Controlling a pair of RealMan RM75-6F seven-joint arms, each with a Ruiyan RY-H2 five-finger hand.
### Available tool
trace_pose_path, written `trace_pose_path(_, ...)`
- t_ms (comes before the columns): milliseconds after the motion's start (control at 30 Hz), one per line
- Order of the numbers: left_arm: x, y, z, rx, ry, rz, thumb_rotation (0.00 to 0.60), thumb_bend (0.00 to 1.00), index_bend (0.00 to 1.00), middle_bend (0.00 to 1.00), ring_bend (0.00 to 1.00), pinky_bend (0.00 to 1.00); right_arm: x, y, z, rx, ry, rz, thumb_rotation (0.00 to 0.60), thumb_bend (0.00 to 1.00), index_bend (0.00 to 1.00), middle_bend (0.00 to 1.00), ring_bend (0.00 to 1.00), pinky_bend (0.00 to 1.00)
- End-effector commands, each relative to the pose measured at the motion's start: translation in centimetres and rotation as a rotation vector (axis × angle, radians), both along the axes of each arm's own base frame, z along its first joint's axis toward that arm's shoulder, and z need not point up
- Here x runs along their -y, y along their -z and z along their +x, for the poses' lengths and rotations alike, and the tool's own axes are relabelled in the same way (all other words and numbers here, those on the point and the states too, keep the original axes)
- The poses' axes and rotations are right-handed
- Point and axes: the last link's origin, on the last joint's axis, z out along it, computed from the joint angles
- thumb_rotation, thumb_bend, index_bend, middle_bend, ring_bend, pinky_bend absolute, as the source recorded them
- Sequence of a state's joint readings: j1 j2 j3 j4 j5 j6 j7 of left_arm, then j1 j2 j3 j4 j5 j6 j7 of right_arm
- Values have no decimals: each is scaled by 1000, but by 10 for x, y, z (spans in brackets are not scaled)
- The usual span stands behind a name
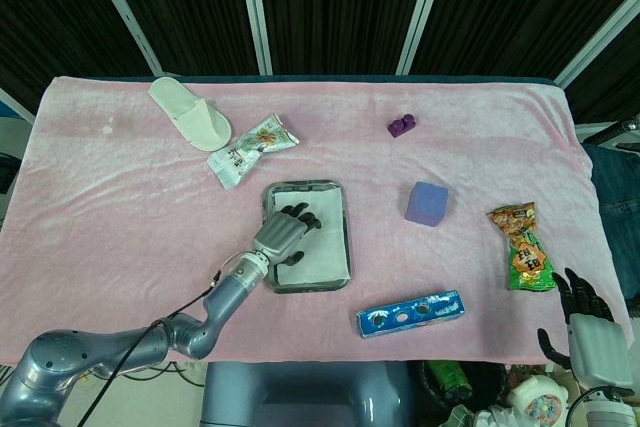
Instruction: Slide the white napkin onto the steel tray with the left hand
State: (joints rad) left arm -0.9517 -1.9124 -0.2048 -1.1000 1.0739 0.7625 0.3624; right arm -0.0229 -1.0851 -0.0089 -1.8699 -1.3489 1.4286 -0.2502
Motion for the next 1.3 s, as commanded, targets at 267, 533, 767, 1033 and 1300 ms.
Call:
trace_pose_path(267, -1, -2, -2, -14, 3, 6, 600, 336, 261, 251, 67, 184, 1, 0, 0, -2, -1, -2, 600, 307, 0, 0, 44, 150)
trace_pose_path(533, -1, -4, -1, -12, 7, 5, 600, 337, 262, 252, 67, 181, 1, 0, 0, -1, -1, -3, 600, 307, 0, 0, 45, 150)
trace_pose_path(767, 1, -5, -4, -29, 24, -12, 600, 336, 261, 252, 67, 176, 0, 0, 0, -1, -2, -4, 600, 307, 0, 0, 45, 150)
trace_pose_path(1033, 1, -7, -4, -25, 32, -9, 600, 336, 261, 251, 67, 174, 0, 0, 0, -2, -1, -4, 600, 307, 0, 0, 45, 150)
trace_pose_path(1300, -1, -6, -4, -32, 31, 13, 600, 336, 261, 251, 67, 169, 0, 0, 0, -2, -2, -4, 600, 306, 0, 0, 45, 150)
